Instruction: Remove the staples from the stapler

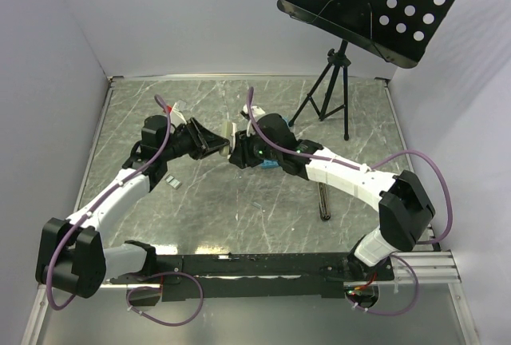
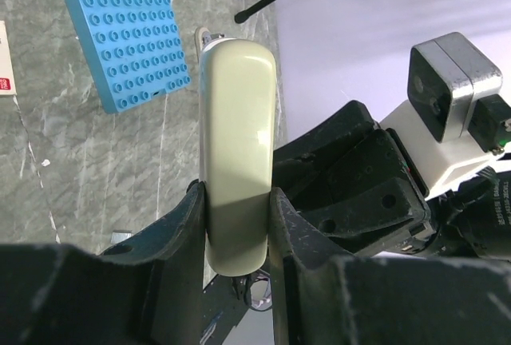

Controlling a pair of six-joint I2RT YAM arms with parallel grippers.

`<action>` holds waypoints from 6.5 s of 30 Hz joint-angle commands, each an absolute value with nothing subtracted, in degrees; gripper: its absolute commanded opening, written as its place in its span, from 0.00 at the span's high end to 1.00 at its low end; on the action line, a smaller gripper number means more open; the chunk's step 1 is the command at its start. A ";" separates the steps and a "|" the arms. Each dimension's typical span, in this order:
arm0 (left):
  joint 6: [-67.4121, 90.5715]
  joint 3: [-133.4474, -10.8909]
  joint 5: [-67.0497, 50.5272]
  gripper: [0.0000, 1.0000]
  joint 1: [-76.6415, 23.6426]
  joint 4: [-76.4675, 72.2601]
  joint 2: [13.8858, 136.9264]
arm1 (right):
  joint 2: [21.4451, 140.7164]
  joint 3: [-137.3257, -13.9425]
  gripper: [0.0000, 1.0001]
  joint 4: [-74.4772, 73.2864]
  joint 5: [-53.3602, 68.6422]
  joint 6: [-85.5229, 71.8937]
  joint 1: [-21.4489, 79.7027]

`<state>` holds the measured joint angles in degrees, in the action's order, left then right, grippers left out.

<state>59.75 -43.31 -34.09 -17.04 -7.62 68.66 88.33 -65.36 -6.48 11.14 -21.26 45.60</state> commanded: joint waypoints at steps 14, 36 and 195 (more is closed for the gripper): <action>62.14 -40.87 -33.40 0.99 -17.67 -10.54 66.18 | 91.05 -70.40 0.57 -5.27 5.27 -24.69 45.97; 51.07 -47.37 -31.11 0.99 -17.14 7.73 68.03 | 85.61 -59.25 1.00 -0.26 7.56 -16.71 42.45; 17.49 -47.64 -46.23 0.99 -25.49 -3.25 54.67 | 56.42 -32.78 0.03 26.63 0.98 52.72 59.67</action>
